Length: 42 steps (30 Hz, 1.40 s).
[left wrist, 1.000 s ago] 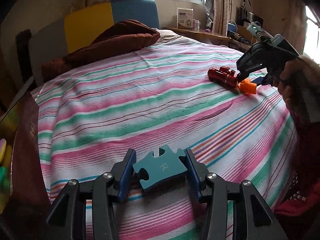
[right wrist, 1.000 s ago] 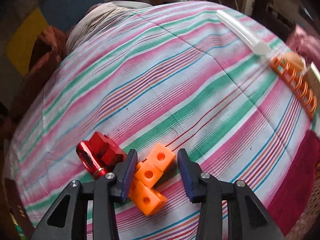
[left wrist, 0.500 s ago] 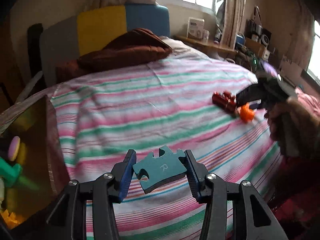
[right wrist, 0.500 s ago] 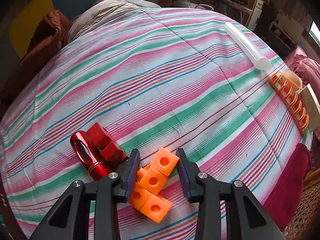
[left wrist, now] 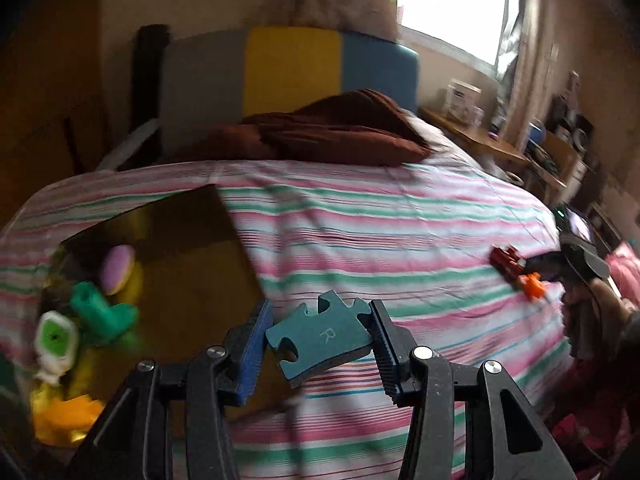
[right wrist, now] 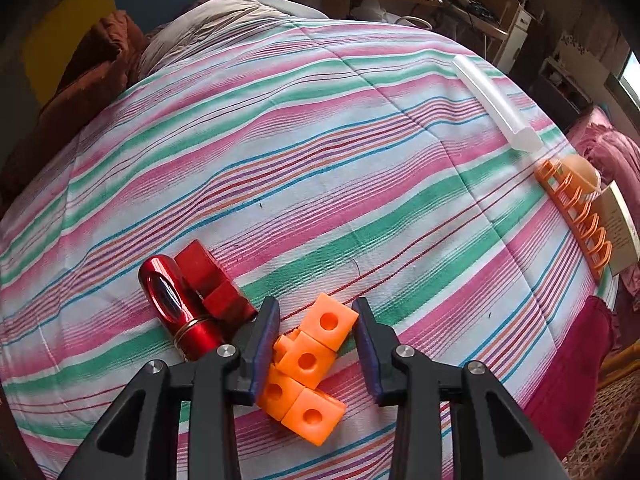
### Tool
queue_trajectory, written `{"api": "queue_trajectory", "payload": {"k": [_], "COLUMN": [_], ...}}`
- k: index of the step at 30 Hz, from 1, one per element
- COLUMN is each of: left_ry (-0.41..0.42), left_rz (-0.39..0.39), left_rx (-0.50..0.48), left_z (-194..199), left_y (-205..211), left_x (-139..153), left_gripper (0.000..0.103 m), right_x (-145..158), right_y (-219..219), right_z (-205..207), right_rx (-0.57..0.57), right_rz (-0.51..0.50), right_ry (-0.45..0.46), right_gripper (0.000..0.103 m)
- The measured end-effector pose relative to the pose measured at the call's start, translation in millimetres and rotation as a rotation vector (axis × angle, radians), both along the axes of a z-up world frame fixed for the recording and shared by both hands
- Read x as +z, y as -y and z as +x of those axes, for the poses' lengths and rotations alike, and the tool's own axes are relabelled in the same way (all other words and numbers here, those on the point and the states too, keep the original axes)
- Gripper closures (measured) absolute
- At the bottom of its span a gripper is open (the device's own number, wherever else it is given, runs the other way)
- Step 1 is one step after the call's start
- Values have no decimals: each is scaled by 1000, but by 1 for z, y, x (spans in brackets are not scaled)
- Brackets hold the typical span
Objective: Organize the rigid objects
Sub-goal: 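Place the puzzle piece in the tray with the left tool while the right grasps orange blocks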
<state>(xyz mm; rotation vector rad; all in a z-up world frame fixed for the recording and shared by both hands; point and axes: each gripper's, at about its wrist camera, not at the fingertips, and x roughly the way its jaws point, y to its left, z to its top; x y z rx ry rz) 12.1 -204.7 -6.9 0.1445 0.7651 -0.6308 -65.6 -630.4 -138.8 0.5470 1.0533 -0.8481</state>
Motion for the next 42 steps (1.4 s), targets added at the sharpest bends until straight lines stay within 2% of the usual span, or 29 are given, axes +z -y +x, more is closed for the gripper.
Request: {"api": "queue_trajectory", "payload": {"k": [5,10,15,19,23,27,32,34,35,39,42], "left_ry": [-50,-132,-176,-171,-224,-196,-102,-70,-55,-2,19], "left_rz": [15,56,120,156,135,118,125,116,114,118,129], "left_rx": [135,266,316,350,363,363,398,414,423,444,432], "left_z": [33,65,87,99,103,92,72,62,59,45,40], "left_y": [-55,-109,-134,-140,-146,-151,-157,-162,-162,-166,-167], "left_x": [-8,-38,-62,-77,-87,-82,-62,-53,-50,-37,-32], "left_gripper": [54,54,54,53,51,50,43,42,42,42,42], "right_x": [0,0,0,1,0,1,2,6,9,32,37], "right_y": [-5,-8,-10,-11,-11,-12,-10,-7,-6,-10,-19], "right_z": [4,7,8,8,7,7,5,1,-2,-14,-11], "right_rx": [17,26,32,38,37,37,25,-1,-10,-20,13], "right_rz": [-16,-24,-23,-27,-27,-29,-16,-11,-20,-71,-113], "right_ry": [-13,-18,-17,-19,-19,-20,-7,21,38,157,150], "right_gripper": [66,66,66,66,66,66,67,67,76,77,77]}}
